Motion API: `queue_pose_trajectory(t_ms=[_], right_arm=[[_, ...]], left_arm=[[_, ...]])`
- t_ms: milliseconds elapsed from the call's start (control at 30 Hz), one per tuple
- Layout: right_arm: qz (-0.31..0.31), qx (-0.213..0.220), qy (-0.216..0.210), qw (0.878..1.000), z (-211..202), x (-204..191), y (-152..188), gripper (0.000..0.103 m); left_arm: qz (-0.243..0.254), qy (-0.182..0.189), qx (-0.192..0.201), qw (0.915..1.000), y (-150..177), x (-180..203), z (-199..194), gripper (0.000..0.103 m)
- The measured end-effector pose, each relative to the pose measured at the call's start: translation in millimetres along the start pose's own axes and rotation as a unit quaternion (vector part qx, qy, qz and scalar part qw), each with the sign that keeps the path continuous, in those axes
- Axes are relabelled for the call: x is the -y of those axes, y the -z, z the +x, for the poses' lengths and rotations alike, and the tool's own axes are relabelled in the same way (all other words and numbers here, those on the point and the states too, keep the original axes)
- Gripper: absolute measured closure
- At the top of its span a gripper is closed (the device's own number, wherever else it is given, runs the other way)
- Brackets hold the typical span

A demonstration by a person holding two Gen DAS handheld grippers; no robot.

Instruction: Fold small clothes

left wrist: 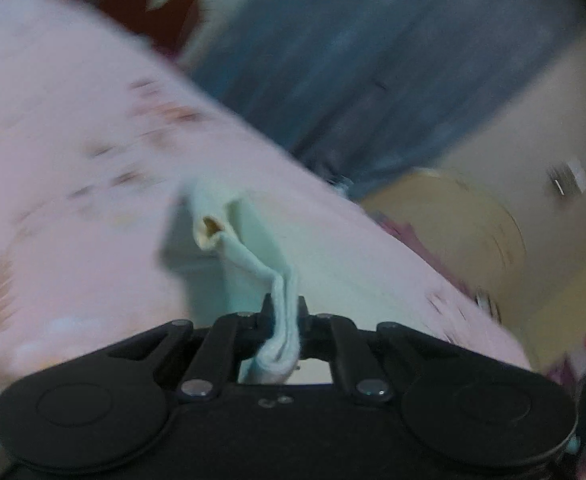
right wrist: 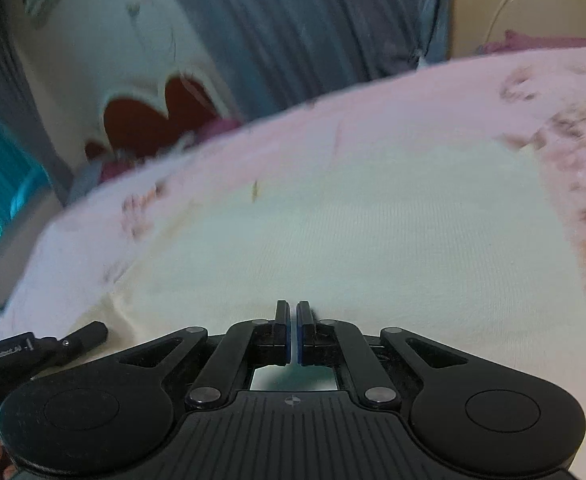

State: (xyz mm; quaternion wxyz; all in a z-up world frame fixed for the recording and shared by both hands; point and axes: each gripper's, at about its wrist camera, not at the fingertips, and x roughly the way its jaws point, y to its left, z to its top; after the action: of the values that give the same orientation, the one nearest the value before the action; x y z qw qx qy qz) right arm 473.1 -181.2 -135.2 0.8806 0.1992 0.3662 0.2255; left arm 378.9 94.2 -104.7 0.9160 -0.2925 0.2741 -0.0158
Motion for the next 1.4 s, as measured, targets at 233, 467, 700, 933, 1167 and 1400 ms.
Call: queue_pose_trajectory(t_ms=[233, 467, 700, 933, 1167, 1400], right_arm=[[0.072, 0.062, 0.016, 0.995, -83, 85, -25, 0.102], [0.134, 0.055, 0.011, 0.989, -128, 148, -33, 0.100], [0.117, 0.045, -0.021, 0.992, -134, 145, -25, 0.051], [0.090, -0.012, -0.050, 0.995, -84, 115, -23, 0.053], [0.101, -0.048, -0.034, 0.993, -49, 110, -14, 0.053], [0.065, -0.048, -0.010, 0.997, -37, 90, -18, 0.054]], left_arm=[[0.129, 0.061, -0.057, 0.9881, 21, 128, 17, 0.096], [0.211, 0.072, -0.175, 0.9591, 92, 204, 53, 0.042], [0.167, 0.048, -0.108, 0.9789, 40, 160, 41, 0.050], [0.117, 0.005, -0.130, 0.9845, 2, 94, 80, 0.062], [0.109, 0.008, -0.174, 0.9786, 18, 71, 98, 0.061], [0.117, 0.033, -0.177, 0.9768, 17, 62, 103, 0.063]])
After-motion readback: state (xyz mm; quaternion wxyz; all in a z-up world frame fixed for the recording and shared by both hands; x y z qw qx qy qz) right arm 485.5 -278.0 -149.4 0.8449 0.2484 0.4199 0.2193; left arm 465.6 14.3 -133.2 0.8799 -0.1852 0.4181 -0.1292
